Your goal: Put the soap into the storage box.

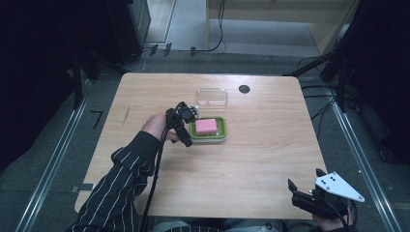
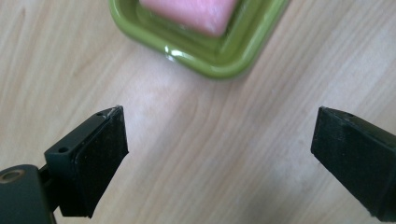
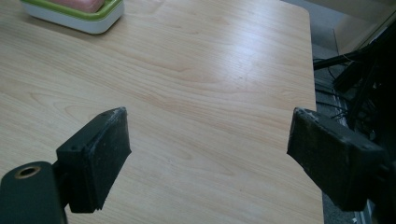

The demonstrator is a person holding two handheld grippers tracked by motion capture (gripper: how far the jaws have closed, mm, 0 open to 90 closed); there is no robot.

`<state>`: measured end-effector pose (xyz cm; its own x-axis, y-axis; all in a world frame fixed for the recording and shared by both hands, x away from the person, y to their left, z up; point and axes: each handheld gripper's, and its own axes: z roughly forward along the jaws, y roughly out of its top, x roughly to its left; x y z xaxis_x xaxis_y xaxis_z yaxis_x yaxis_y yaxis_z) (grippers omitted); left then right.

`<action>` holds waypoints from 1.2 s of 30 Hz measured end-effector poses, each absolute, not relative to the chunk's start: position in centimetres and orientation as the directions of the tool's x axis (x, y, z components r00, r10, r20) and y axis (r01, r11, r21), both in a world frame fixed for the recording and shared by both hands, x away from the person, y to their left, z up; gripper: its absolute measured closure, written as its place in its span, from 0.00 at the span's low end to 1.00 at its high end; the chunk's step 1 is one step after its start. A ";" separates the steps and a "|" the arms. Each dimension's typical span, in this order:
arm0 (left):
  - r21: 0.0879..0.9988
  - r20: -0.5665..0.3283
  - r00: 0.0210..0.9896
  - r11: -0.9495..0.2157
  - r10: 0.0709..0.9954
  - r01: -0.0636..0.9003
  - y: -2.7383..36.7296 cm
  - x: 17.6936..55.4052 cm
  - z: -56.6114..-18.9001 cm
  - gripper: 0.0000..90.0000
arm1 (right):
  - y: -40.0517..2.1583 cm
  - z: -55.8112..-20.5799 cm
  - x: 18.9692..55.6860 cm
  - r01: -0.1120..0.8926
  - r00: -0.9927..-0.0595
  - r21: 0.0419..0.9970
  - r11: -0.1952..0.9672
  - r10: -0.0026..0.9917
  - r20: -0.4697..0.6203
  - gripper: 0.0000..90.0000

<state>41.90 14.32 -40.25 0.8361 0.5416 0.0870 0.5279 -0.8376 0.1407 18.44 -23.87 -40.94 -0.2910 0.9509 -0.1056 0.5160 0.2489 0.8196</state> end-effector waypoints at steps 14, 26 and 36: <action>0.152 0.088 0.790 -0.792 0.607 0.592 16.7 38.3 -40.1 0.04 | -23.4 -40.9 19.1 0.508 -0.317 0.820 0.265 0.942 -0.109 0.15; 0.157 0.083 0.749 -0.751 0.658 0.642 18.7 35.1 -40.6 0.02 | -23.1 -40.9 19.4 0.499 -0.332 0.822 0.273 0.937 -0.109 0.15; 0.155 0.071 0.718 -0.719 0.693 0.678 19.8 32.8 -41.4 0.02 | -22.9 -40.9 19.6 0.494 -0.339 0.824 0.277 0.934 -0.111 0.15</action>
